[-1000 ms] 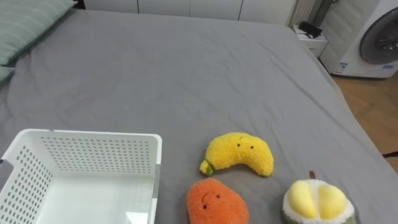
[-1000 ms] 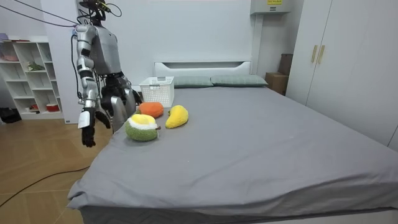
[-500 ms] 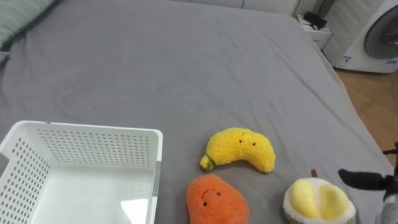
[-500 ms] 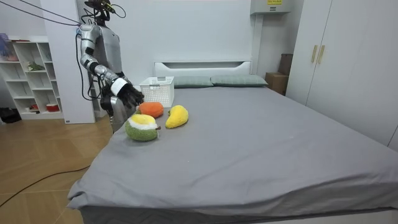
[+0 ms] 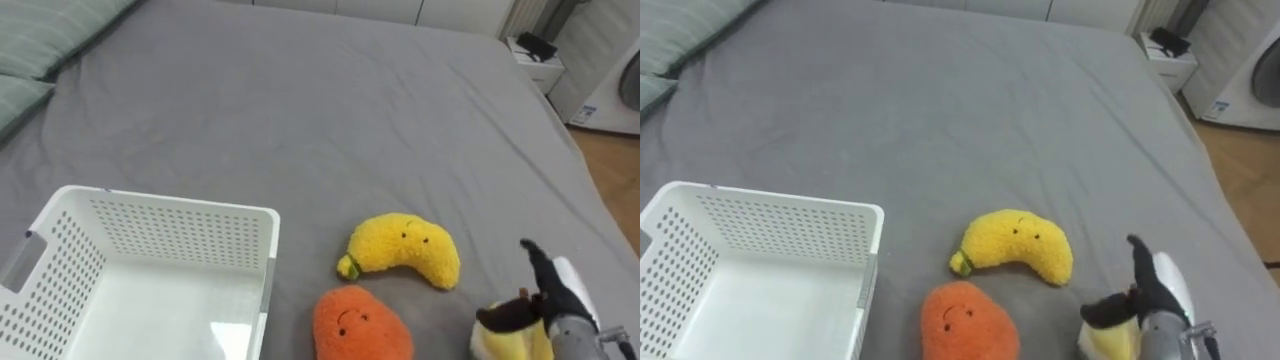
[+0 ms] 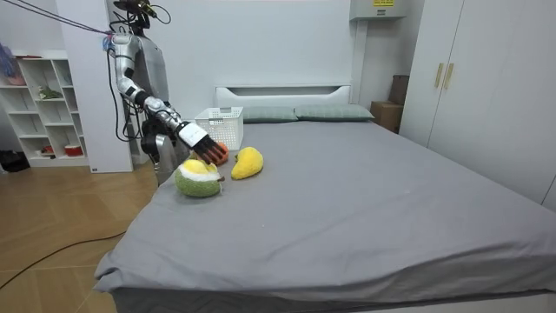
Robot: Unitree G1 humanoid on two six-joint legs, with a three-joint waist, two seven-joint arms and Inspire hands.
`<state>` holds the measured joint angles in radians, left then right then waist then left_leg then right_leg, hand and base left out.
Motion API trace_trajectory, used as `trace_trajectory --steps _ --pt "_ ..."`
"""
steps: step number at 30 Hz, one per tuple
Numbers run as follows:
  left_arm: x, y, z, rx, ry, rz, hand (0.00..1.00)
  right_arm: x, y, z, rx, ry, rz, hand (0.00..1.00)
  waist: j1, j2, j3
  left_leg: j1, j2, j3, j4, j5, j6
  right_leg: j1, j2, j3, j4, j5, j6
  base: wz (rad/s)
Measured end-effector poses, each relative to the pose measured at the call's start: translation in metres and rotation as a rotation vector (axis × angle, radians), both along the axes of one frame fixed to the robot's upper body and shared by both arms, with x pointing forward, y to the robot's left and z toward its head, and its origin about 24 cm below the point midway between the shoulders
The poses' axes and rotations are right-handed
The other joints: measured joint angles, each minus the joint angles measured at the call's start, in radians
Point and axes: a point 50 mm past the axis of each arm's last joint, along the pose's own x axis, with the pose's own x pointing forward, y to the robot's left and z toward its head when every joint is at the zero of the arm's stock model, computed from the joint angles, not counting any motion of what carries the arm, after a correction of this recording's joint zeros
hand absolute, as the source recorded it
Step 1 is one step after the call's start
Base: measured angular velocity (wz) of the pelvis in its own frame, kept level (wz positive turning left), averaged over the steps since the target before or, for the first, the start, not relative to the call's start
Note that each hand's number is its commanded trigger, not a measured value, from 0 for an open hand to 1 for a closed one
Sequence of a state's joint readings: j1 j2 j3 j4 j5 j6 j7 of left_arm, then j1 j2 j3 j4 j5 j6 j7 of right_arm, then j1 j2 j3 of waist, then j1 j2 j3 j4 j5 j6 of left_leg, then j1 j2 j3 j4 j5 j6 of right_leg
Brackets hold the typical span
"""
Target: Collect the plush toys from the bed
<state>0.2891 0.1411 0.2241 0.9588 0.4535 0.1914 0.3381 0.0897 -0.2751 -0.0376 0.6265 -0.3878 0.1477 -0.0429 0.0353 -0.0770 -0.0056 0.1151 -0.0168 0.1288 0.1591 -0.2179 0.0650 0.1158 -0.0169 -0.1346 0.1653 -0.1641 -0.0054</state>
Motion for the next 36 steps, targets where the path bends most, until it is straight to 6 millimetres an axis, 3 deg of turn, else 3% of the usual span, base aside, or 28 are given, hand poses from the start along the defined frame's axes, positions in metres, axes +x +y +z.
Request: trace_trajectory --steps 3,5,10,13,14,16,36 --pt "-0.001 0.0 0.0 0.003 0.019 -0.025 0.0 -0.022 -0.005 -0.017 -0.024 0.149 0.019 0.0 0.0 0.002 -0.0008 0.0 0.0 -0.005 0.007 0.0 0.0 0.005 -0.001 -0.007 0.0 0.0 0.0 0.05" --pt "-0.001 0.0 0.0 -0.005 0.039 -0.041 0.0 -0.032 -0.013 -0.023 -0.058 0.218 0.023 0.0 0.007 -0.005 -0.0076 0.0 0.0 -0.007 0.009 0.0 0.0 0.006 -0.004 -0.012 0.001 0.0 0.0 0.0" --pt "0.006 0.0 -0.001 -0.014 0.034 -0.043 0.0 -0.051 -0.022 -0.032 -0.107 0.355 0.046 0.0 0.027 -0.023 -0.0063 0.002 -0.005 -0.038 0.023 0.0 0.0 0.024 -0.007 -0.043 -0.004 0.001 -0.001 0.17" --pt "0.005 0.0 -0.001 -0.021 0.047 -0.038 0.0 -0.053 -0.023 -0.033 -0.138 0.4 0.08 0.02 0.032 -0.025 -0.0064 0.0 -0.007 -0.052 0.028 -0.001 0.001 0.03 -0.01 -0.057 -0.012 0.001 0.0 0.13" --pt "0.004 0.0 -0.001 -0.023 0.051 -0.037 0.0 -0.054 -0.023 -0.034 -0.148 0.415 0.092 0.62 0.037 -0.024 -0.0065 0.001 -0.007 -0.053 0.028 -0.001 0.001 0.031 -0.01 -0.058 -0.012 0.001 0.0 0.08" --pt "0.004 0.0 -0.002 -0.03 0.056 -0.036 0.0 -0.055 -0.024 -0.034 -0.169 0.435 0.113 1.0 0.046 -0.024 -0.0064 0.001 -0.007 -0.054 0.028 -0.001 0.001 0.032 -0.01 -0.058 -0.012 0.001 -0.001 0.0" --pt "0.01 0.0 -0.002 -0.038 0.048 -0.043 0.0 -0.051 -0.026 -0.029 -0.292 0.407 0.13 1.0 0.052 -0.014 -0.0009 0.009 -0.009 -0.051 0.027 -0.001 0.001 0.043 -0.007 -0.045 -0.011 0.001 -0.001 -0.01"
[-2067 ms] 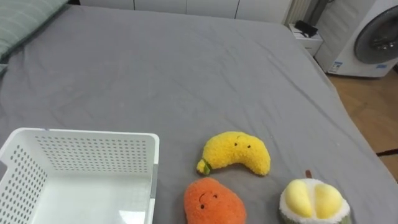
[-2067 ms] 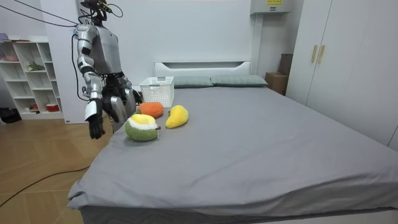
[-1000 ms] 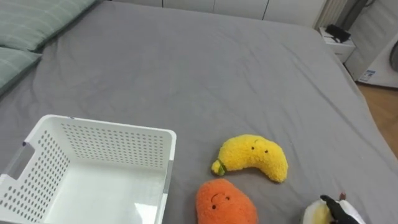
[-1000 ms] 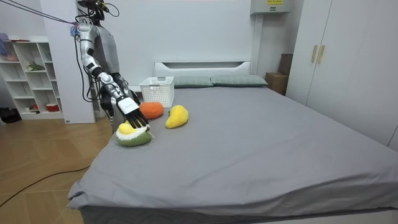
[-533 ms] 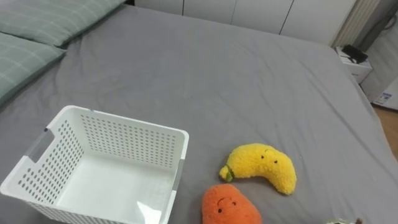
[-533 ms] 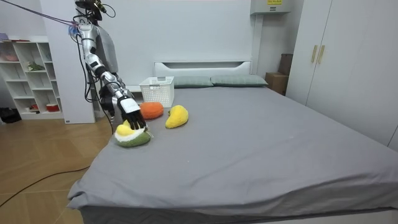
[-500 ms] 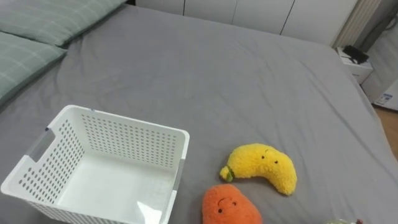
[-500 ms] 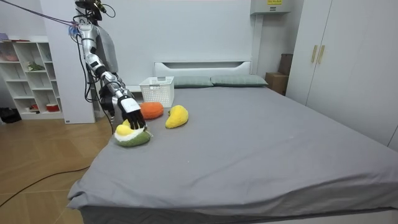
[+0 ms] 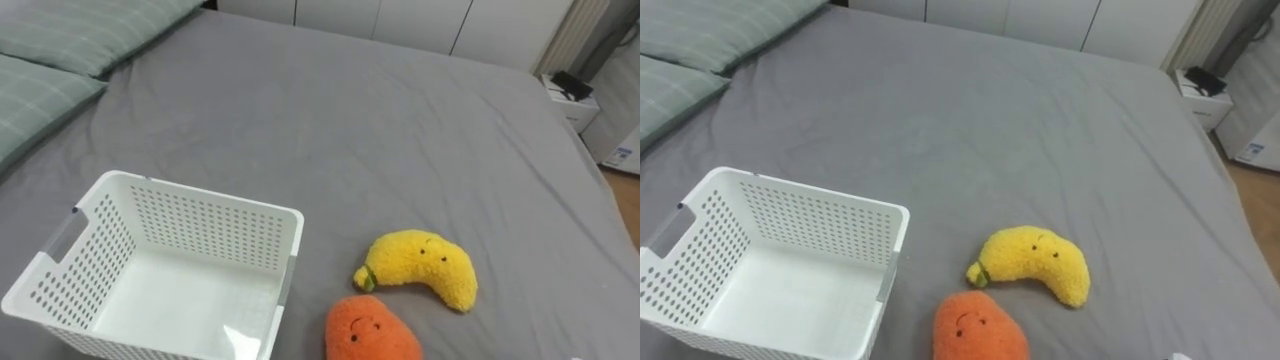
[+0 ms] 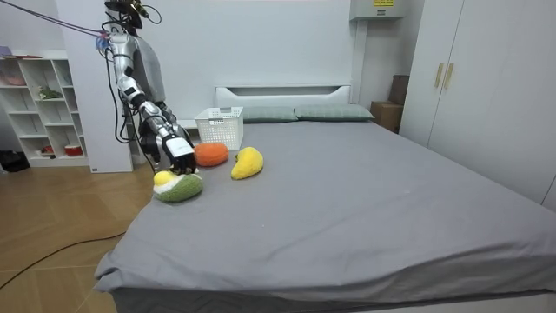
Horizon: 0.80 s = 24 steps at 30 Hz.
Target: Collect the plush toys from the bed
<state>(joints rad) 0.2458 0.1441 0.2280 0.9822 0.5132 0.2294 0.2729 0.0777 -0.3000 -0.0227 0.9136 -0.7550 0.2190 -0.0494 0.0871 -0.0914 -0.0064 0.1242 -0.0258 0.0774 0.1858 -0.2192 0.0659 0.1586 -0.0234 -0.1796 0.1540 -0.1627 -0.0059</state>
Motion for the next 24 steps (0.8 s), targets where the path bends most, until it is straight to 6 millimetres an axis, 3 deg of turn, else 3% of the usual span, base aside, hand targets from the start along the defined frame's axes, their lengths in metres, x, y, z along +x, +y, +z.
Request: trace_trajectory --steps 7,12,17,20,24 --pt "0.003 0.0 0.001 0.007 -0.023 -0.014 0.0 0.017 -0.004 0.013 -0.006 -0.126 -0.017 1.0 -0.031 0.006 0.009 0.0 0.0 0.005 -0.002 0.0 0.0 -0.004 0.001 0.01 0.0 0.0 0.001 -0.03" --pt "0.005 0.0 0.001 0.018 -0.046 -0.02 0.0 0.041 -0.003 0.034 -0.011 -0.28 0.017 1.0 -0.042 0.008 0.0088 -0.009 0.003 0.032 -0.014 0.003 0.0 -0.036 0.003 0.029 0.017 0.0 0.001 -0.16" --pt "0.004 0.004 0.004 0.039 -0.065 0.003 0.0 0.074 0.005 0.076 -0.025 -0.514 0.099 1.0 -0.058 0.001 0.0073 -0.008 0.006 0.053 -0.026 0.007 0.001 -0.046 0.005 0.047 0.016 0.0 0.001 -0.11" --pt "0.002 0.006 0.005 0.052 -0.069 0.012 0.0 0.093 0.009 0.112 -0.056 -0.683 0.152 1.0 -0.062 -0.013 0.0058 -0.009 0.008 0.055 -0.022 0.007 0.0 -0.048 0.007 0.056 0.016 0.0 0.0 0.0" --pt "0.0 0.004 0.004 0.058 -0.073 0.019 0.0 0.108 0.019 0.144 -0.071 -0.831 0.212 1.0 -0.062 -0.011 0.0089 -0.009 0.008 0.057 -0.028 0.006 0.0 -0.049 0.009 0.063 0.017 0.0 0.0 0.0"
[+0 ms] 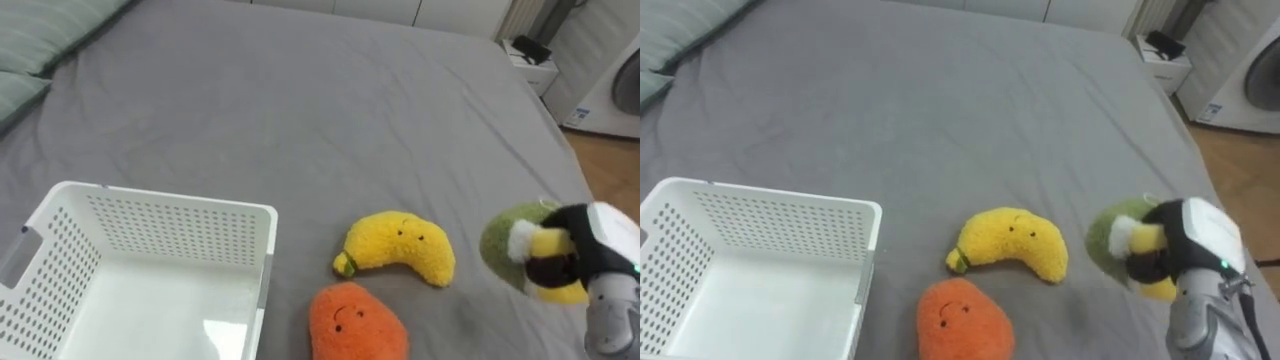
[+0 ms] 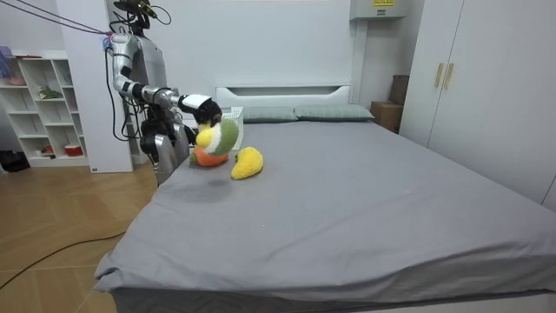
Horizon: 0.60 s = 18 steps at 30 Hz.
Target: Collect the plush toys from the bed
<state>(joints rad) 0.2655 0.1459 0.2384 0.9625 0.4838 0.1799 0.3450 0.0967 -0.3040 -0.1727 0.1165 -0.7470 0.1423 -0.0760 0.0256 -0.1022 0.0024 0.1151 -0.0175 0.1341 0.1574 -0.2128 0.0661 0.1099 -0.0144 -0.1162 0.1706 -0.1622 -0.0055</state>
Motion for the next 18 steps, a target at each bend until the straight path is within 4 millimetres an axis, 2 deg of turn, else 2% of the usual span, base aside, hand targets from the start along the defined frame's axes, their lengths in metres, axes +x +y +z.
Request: trace_trajectory --steps 4,5,7,11,13,16,18 --pt "0.0 -0.001 0.0 -0.003 -0.005 -0.005 0.0 0.007 0.01 0.027 -0.018 -0.114 0.046 1.0 0.006 0.002 0.0006 -0.001 0.0 0.001 -0.001 0.0 0.0 -0.002 0.0 0.001 0.0 0.0 0.0 0.0" --pt "0.0 -0.001 0.0 -0.002 -0.005 -0.006 0.0 0.009 0.012 0.032 -0.021 -0.139 0.054 1.0 0.006 -0.003 -0.0032 -0.001 0.0 0.002 -0.001 0.0 0.0 -0.002 0.0 0.001 0.001 0.0 0.0 0.0" --pt "0.001 -0.002 0.0 -0.003 -0.006 -0.007 0.0 0.012 0.015 0.042 -0.025 -0.177 0.068 1.0 0.007 0.001 -0.0017 -0.003 0.0 0.004 0.0 0.0 0.0 -0.006 0.0 0.001 0.003 0.0 0.0 0.0" --pt "0.004 -0.003 -0.001 -0.016 -0.018 0.009 0.0 0.019 0.023 0.064 -0.032 -0.258 0.099 1.0 0.011 0.006 -0.0046 -0.019 0.0 0.004 0.007 0.0 0.0 -0.024 0.0 0.004 0.008 0.0 0.0 0.0" --pt "0.004 -0.006 -0.002 -0.024 -0.017 0.008 0.0 0.027 0.031 0.079 0.007 -0.316 0.14 1.0 0.012 0.015 -0.0005 -0.018 0.001 0.006 0.01 0.0 0.0 -0.026 0.0 0.004 0.014 0.0 0.0 -0.02" --pt "0.006 -0.006 -0.002 -0.027 -0.021 0.002 0.0 0.035 0.046 0.089 0.057 -0.341 0.214 1.0 0.016 0.018 -0.0004 -0.025 0.002 0.005 0.007 0.0 0.0 -0.031 0.0 -0.003 0.015 0.0 0.0 0.0" --pt "0.008 -0.007 -0.002 -0.028 -0.02 -0.015 0.0 0.038 0.057 0.092 0.067 -0.337 0.263 1.0 0.03 0.017 -0.0045 -0.034 0.003 0.005 0.008 0.001 -0.001 -0.041 -0.001 -0.008 0.016 0.001 -0.002 0.0"
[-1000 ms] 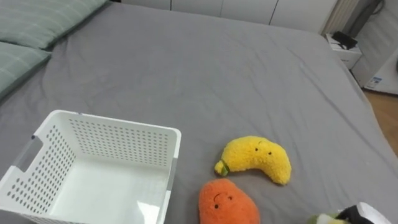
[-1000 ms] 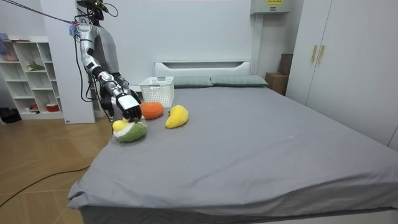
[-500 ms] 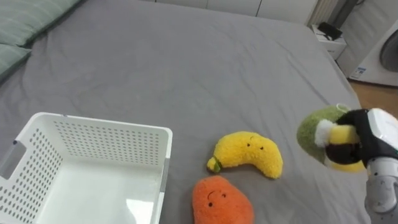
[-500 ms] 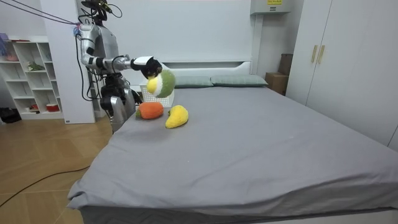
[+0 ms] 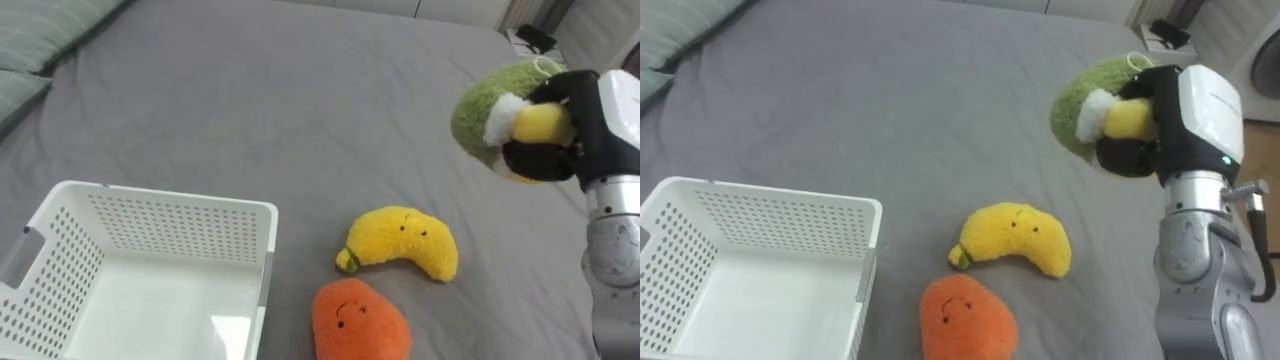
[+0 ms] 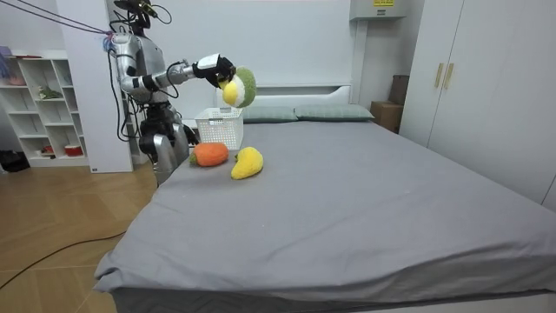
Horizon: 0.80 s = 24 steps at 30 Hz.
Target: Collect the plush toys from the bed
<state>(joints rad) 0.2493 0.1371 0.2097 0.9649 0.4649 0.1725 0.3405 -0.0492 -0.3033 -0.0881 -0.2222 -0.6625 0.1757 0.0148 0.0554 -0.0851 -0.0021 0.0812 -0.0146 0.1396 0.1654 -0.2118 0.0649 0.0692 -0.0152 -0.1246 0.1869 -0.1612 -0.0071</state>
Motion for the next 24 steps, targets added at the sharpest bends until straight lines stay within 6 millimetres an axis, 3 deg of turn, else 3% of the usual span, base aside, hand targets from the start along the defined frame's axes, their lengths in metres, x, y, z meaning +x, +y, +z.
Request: trace_trajectory --steps 7,15,20,22,23,24 --pt "0.018 -0.007 -0.001 -0.034 -0.014 -0.092 0.0 0.009 0.055 0.007 -0.001 0.069 0.263 1.0 0.065 -0.01 -0.0034 -0.015 -0.001 -0.025 0.006 0.001 -0.001 -0.001 -0.002 -0.038 -0.004 0.0 -0.001 0.11" --pt "0.041 -0.017 0.0 -0.038 -0.049 -0.194 0.0 0.018 0.121 0.017 0.03 0.129 0.548 1.0 0.148 -0.027 0.0088 -0.048 -0.012 -0.084 0.016 0.008 -0.001 -0.001 -0.011 -0.09 -0.02 0.0 -0.001 0.2" --pt "0.052 -0.024 0.0 -0.036 -0.058 -0.269 0.0 0.018 0.161 0.006 0.079 0.193 0.693 1.0 0.205 -0.036 0.0119 -0.069 -0.02 -0.119 0.021 0.013 0.001 0.0 -0.018 -0.131 -0.031 0.001 0.0 0.22" --pt "0.055 -0.025 0.001 -0.034 -0.067 -0.272 0.0 0.016 0.174 -0.001 0.067 0.234 0.74 0.67 0.226 -0.041 0.0169 -0.07 -0.02 -0.12 0.024 0.015 0.0 0.0 -0.018 -0.132 -0.036 0.001 0.0 0.09" --pt "0.056 -0.027 0.001 -0.033 -0.07 -0.284 0.0 0.015 0.182 -0.008 0.06 0.269 0.766 0.42 0.233 -0.042 0.0179 -0.073 -0.021 -0.126 0.025 0.016 0.0 0.001 -0.018 -0.138 -0.036 0.001 0.0 0.11" --pt "0.057 -0.027 0.001 -0.033 -0.072 -0.29 0.0 0.014 0.186 -0.011 0.055 0.285 0.776 0.09 0.234 -0.042 0.0184 -0.075 -0.022 -0.13 0.024 0.017 0.0 0.001 -0.019 -0.143 -0.037 0.001 0.0 0.17"
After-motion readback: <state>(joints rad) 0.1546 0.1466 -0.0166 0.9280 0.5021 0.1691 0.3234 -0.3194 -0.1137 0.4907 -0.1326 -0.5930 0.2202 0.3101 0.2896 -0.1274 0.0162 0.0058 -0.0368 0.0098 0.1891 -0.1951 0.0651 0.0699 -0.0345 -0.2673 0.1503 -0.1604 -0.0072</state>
